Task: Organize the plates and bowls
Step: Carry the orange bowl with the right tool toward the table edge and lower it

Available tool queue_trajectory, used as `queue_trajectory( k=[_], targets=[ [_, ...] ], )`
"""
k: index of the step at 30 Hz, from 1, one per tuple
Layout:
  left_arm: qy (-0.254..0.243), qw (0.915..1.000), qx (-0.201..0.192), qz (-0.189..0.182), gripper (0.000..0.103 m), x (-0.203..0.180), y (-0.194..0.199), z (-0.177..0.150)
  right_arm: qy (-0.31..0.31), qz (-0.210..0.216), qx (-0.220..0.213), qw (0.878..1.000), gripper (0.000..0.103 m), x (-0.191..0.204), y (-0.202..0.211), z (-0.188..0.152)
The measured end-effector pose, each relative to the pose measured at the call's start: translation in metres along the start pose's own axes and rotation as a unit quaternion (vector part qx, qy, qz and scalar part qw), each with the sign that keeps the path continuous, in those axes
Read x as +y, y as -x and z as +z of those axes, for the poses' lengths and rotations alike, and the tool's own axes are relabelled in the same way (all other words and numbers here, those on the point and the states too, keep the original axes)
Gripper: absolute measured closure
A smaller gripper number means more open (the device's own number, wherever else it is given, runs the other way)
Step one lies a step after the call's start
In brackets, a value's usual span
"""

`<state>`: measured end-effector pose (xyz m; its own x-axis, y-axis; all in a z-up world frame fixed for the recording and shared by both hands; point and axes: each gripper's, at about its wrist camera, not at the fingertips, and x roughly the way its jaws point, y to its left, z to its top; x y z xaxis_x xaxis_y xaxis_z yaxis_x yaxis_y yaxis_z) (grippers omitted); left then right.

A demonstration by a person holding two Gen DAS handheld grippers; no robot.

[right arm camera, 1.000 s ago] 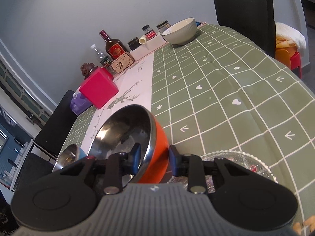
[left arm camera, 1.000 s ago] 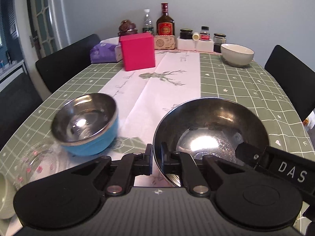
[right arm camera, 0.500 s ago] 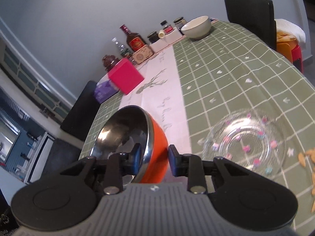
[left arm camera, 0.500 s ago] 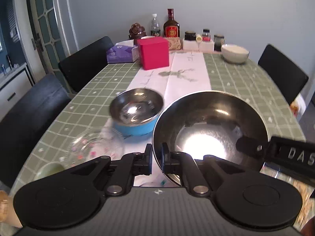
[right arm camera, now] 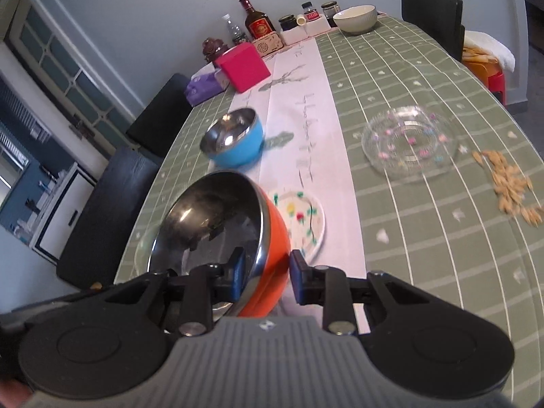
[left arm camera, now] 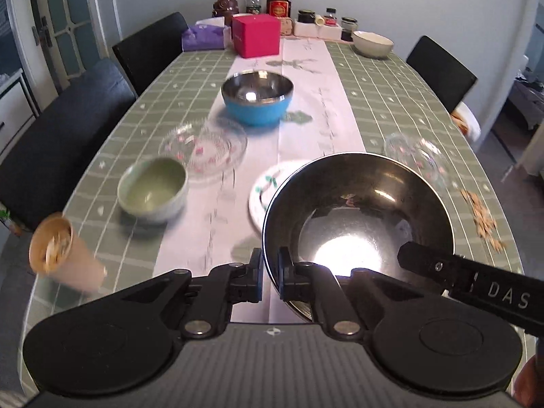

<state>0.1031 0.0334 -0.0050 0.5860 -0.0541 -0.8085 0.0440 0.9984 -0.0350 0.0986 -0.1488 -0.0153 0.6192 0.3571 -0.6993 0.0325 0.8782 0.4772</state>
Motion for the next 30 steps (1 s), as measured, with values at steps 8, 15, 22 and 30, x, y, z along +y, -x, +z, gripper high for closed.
queue_trajectory(
  k=[8, 15, 22, 30],
  targets=[
    [0.003, 0.9974, 0.048, -0.053, 0.094, 0.019, 0.0, -0.065, -0.046, -0.018, -0.001, 0.999, 0.076, -0.018, 0.022, -0.1],
    [-0.063, 0.9974, 0.016, -0.032, 0.094, 0.003, 0.007, -0.088, -0.019, -0.02, 0.0, 1.0, 0.076, -0.018, 0.028, -0.11],
    [-0.095, 0.9942, 0.032, -0.041, 0.09, -0.006, 0.0, -0.099, -0.033, -0.021, 0.015, 0.999, 0.076, -0.033, 0.026, -0.11],
    [-0.103, 0.994, 0.017, -0.034, 0.09, -0.006, 0.001, -0.1, -0.018, -0.025, 0.033, 0.999, 0.076, -0.033, 0.016, -0.114]
  ],
)
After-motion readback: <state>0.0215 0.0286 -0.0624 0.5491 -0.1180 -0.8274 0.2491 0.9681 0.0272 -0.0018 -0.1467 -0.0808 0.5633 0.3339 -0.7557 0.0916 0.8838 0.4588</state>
